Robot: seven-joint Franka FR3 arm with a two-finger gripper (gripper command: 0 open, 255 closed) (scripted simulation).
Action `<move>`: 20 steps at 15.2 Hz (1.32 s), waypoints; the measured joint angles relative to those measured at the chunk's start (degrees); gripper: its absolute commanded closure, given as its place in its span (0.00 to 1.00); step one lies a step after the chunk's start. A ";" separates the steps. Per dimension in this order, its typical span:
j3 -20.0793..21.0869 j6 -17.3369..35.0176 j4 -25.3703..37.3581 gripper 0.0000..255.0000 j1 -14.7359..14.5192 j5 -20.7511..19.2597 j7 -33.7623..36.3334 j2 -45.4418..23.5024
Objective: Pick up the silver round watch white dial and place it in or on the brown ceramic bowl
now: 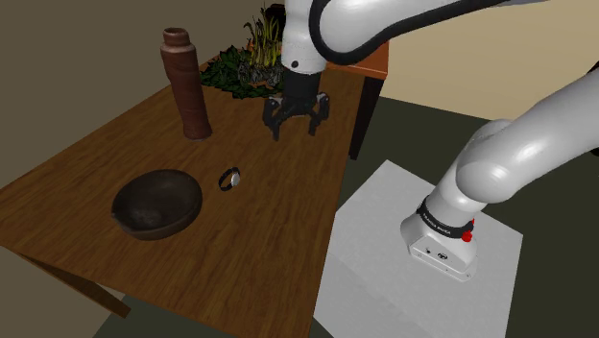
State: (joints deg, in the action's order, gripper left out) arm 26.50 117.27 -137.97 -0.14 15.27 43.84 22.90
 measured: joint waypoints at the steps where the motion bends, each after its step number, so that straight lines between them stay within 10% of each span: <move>1: 1.56 1.54 1.16 0.00 0.30 -0.59 2.34 -2.31; 11: 10.31 10.74 16.10 0.00 1.89 -17.52 28.24 -27.20; 20: 9.48 16.03 15.76 0.00 0.52 -22.92 32.89 -33.39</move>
State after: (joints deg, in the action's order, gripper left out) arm 35.98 133.30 -122.20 0.38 -7.65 76.74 -10.49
